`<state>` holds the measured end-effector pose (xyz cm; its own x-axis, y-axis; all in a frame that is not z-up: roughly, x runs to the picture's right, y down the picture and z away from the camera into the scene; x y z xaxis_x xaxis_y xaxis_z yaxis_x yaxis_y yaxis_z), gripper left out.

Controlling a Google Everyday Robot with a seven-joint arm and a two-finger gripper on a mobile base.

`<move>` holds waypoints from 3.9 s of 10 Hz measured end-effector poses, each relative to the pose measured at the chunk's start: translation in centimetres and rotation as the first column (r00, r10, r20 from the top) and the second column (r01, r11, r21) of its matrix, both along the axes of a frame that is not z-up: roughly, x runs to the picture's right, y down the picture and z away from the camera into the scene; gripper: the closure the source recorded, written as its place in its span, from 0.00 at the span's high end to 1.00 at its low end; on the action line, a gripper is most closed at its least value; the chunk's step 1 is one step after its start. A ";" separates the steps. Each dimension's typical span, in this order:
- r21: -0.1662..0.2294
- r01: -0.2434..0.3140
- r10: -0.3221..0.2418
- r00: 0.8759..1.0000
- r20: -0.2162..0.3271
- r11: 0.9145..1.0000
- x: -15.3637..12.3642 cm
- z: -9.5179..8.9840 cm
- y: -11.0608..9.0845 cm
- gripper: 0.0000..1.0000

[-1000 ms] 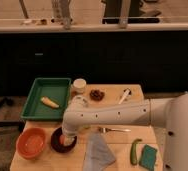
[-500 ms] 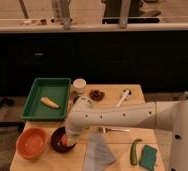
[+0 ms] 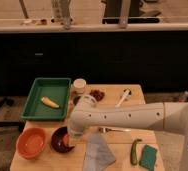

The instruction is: Place apple in metal cup

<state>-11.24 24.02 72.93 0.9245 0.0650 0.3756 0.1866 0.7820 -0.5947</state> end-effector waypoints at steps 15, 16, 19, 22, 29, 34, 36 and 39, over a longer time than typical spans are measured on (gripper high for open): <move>0.093 -0.051 0.050 0.999 0.015 0.994 1.9 -5.7 -4.3 0.00; 0.101 -0.052 0.051 0.999 0.014 0.994 1.9 -5.8 -5.0 0.00; 0.116 -0.045 0.044 0.999 0.006 0.992 1.3 -5.3 -7.0 0.00; 0.124 -0.043 0.045 0.999 -0.015 0.991 0.8 -3.3 -10.1 0.00; 0.125 -0.068 0.073 0.997 -0.040 0.990 1.3 1.0 -15.3 0.00; 0.111 -0.162 0.163 0.987 0.003 0.981 2.4 3.6 -18.4 0.00; 0.101 -0.193 0.192 0.981 0.020 0.976 2.6 4.5 -19.1 0.00; 0.079 -0.239 0.237 0.971 0.037 0.968 3.2 6.1 -19.4 0.00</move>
